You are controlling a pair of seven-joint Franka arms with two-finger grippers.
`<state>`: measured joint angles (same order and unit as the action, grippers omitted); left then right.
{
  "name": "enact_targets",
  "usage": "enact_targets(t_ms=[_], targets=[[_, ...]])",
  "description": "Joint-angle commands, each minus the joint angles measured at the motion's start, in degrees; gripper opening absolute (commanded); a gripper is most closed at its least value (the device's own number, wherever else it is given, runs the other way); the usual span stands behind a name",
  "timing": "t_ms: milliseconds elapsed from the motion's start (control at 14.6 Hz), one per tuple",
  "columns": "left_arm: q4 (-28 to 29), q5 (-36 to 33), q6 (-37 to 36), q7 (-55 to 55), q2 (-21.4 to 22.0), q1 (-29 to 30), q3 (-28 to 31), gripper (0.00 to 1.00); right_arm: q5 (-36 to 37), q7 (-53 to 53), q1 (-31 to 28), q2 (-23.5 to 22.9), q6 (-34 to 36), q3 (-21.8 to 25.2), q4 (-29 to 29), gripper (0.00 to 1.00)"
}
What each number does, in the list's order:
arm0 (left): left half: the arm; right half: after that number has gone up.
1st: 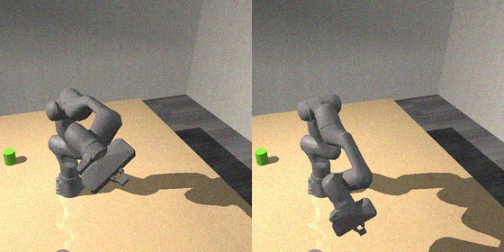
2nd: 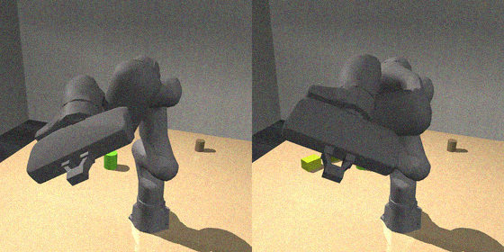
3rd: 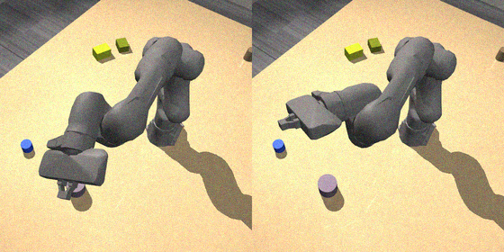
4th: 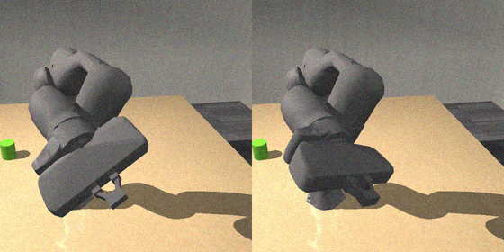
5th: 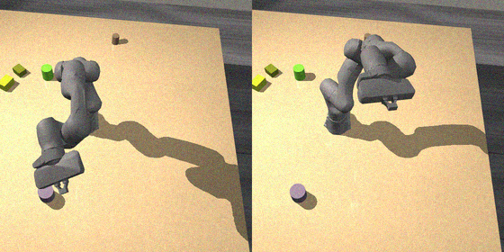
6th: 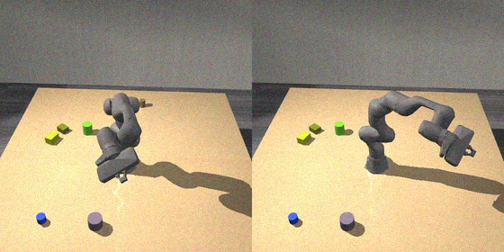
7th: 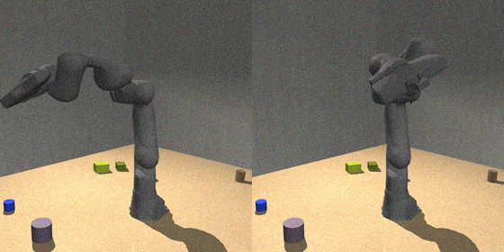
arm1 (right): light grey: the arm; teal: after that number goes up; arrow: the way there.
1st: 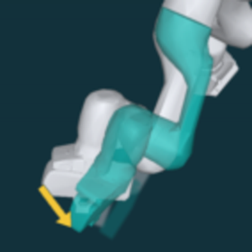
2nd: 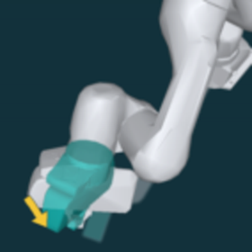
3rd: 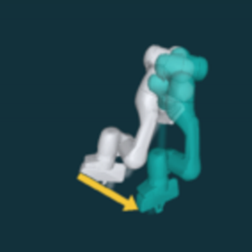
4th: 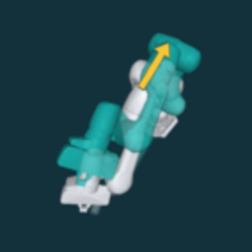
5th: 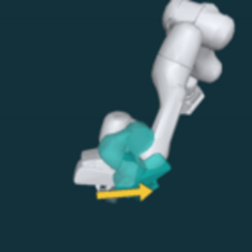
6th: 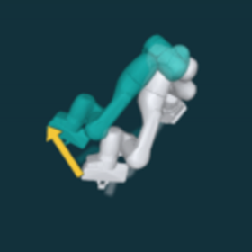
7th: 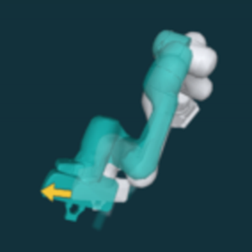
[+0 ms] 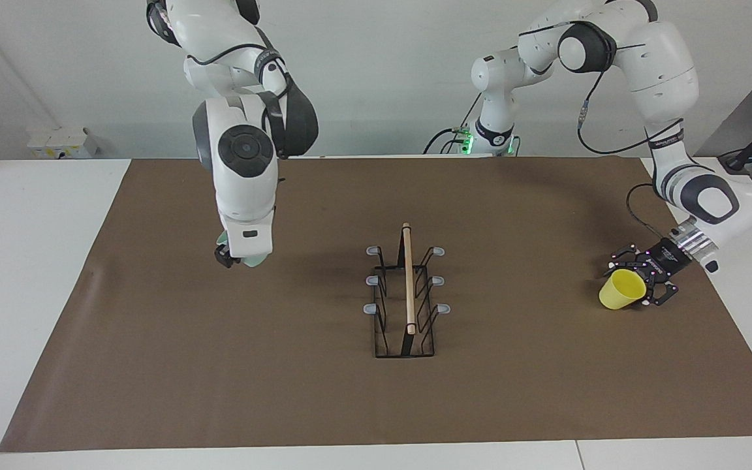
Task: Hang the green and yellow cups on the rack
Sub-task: 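Lift the green cup with the right gripper while the left gripper grasps the yellow cup, then carry the green cup onto a rack peg with the right gripper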
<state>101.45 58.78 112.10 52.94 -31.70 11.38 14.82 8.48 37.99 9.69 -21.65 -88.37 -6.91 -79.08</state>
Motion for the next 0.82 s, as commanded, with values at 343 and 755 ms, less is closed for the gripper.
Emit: enact_targets(t_ms=[343, 755], targets=[[3.4, 3.5, 5.0, -1.0, 2.1, -3.1, 0.3, 1.00, -27.3, -0.3, -2.5, 10.9, -29.0, -1.1, -17.8, 0.00], [4.1, 4.3, 5.6, -3.8, 5.7, -4.5, 0.3, 0.00, -57.4, 14.2, 5.7, 16.1, -61.7, -1.3, -35.2, 0.00]])
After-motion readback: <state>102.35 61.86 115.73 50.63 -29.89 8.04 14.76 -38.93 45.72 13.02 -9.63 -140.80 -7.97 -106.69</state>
